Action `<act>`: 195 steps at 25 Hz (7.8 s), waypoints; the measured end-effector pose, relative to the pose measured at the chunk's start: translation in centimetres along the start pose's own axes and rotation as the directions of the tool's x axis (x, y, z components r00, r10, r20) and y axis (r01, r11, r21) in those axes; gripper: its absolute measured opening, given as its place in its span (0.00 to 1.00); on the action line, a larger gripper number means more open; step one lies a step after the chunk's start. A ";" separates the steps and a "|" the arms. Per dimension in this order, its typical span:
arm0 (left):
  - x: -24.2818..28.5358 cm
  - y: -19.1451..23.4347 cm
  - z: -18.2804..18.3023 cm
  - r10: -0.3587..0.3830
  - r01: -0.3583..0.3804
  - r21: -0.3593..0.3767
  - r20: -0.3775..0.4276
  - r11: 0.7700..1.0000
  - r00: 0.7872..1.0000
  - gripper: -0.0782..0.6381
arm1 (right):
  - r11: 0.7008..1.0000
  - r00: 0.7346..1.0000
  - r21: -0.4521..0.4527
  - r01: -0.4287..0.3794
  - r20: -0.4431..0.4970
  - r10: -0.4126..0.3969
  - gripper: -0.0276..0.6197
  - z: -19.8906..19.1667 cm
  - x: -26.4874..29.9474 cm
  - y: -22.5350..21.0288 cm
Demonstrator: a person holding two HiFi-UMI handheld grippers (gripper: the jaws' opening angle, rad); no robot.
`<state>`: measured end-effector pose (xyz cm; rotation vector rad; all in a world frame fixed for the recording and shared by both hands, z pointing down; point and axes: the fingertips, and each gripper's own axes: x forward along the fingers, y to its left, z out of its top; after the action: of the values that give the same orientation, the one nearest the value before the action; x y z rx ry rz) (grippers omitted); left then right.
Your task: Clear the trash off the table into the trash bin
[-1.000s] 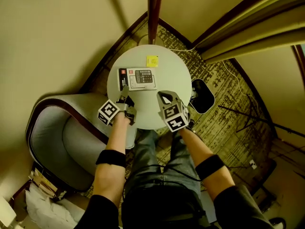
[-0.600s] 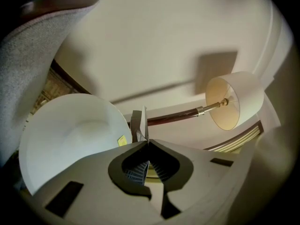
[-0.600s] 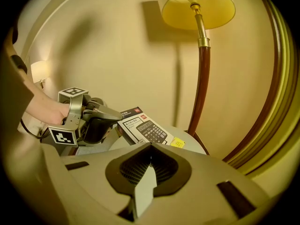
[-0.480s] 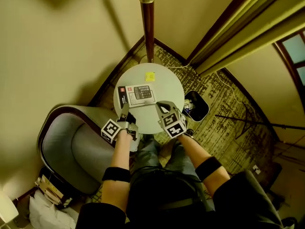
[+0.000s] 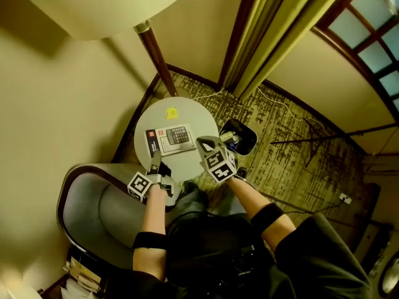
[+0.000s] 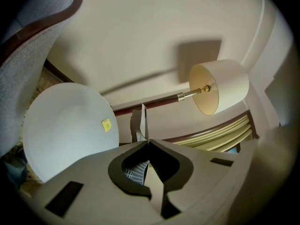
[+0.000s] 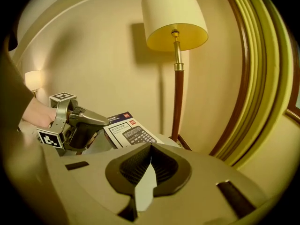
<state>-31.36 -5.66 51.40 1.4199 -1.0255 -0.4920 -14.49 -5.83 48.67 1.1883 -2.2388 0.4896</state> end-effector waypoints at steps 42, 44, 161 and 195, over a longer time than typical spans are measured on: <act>29.4 17.4 -43.1 0.165 -0.073 0.170 -0.618 0.983 0.769 0.11 | 0.740 0.886 0.489 0.462 -0.235 -0.399 0.04 -41.3 -5.3 -29.9; 30.5 20.0 -43.3 0.172 -0.083 0.171 -0.613 0.982 0.771 0.11 | 0.743 0.889 0.488 0.458 -0.246 -0.387 0.04 -43.6 -3.4 -30.1; 2.4 5.4 -0.9 0.340 -0.178 0.902 0.037 0.394 0.940 0.11 | 0.888 0.940 -0.358 -0.288 -0.285 0.190 0.38 -6.3 18.0 0.0; 13.4 15.5 3.7 0.339 -0.203 0.862 0.038 0.464 0.940 0.11 | 0.813 0.868 -0.368 -0.451 -0.395 0.302 0.21 -11.4 37.8 -2.6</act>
<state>-31.93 -16.23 69.32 2.0648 -1.4438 0.4745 -26.11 -25.09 81.29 0.3814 -2.1378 0.2597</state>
